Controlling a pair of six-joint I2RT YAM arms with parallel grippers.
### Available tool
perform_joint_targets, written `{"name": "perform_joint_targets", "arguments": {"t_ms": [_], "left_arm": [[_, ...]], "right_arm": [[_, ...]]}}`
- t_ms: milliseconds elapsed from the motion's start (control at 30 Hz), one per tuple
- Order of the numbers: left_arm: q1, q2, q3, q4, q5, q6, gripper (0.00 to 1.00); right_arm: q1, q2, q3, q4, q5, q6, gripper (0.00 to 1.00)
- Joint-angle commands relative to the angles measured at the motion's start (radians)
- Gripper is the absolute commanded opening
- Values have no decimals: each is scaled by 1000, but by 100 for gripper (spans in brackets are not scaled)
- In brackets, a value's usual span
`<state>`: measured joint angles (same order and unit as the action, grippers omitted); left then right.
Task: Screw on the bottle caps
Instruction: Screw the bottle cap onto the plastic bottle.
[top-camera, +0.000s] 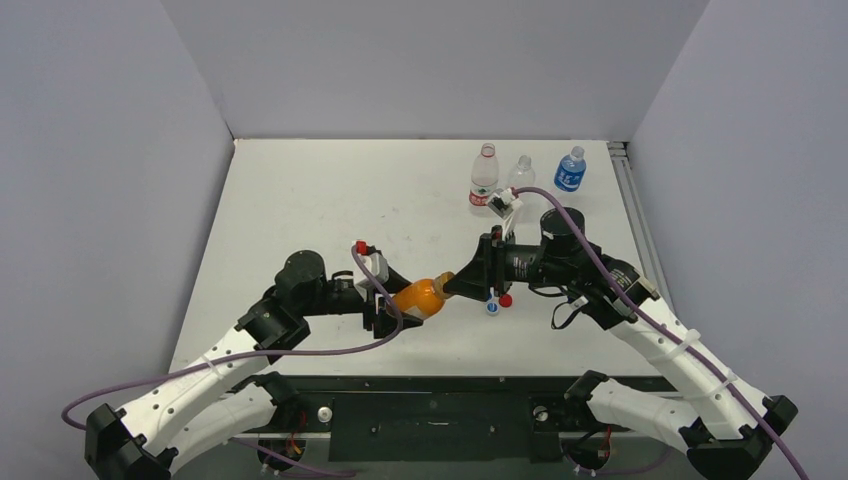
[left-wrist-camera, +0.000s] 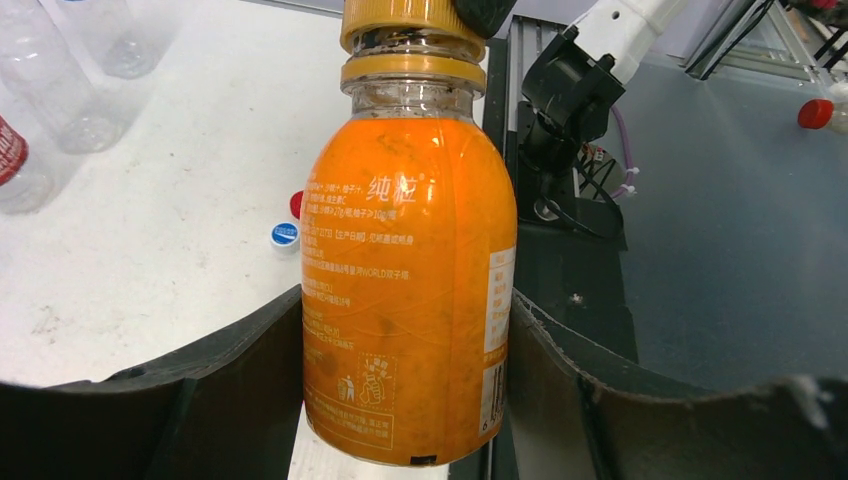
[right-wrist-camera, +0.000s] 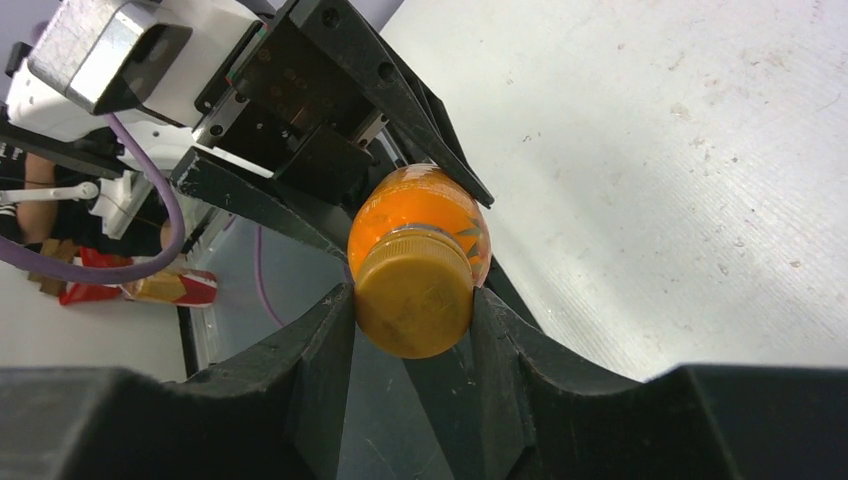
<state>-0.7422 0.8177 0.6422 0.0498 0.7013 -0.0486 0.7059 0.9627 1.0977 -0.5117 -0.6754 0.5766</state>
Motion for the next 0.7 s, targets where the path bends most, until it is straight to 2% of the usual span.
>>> {"name": "perform_joint_targets", "arguments": {"t_ms": [0,267,400,667], "left_arm": [[1,12,90,128,17,-46,0],[0,9,105,122,22,-10,0],[-6,-4,102,122,-72,23,0],[-74,-35,78,171,-368,150,0]], "right_arm": [[50,3,18,-41,-23,-67,14],[53,25,2,-27,-77,-61,14],[54,64,17,-40,-48,-20,13],[54,113,13,15,7,139,13]]}}
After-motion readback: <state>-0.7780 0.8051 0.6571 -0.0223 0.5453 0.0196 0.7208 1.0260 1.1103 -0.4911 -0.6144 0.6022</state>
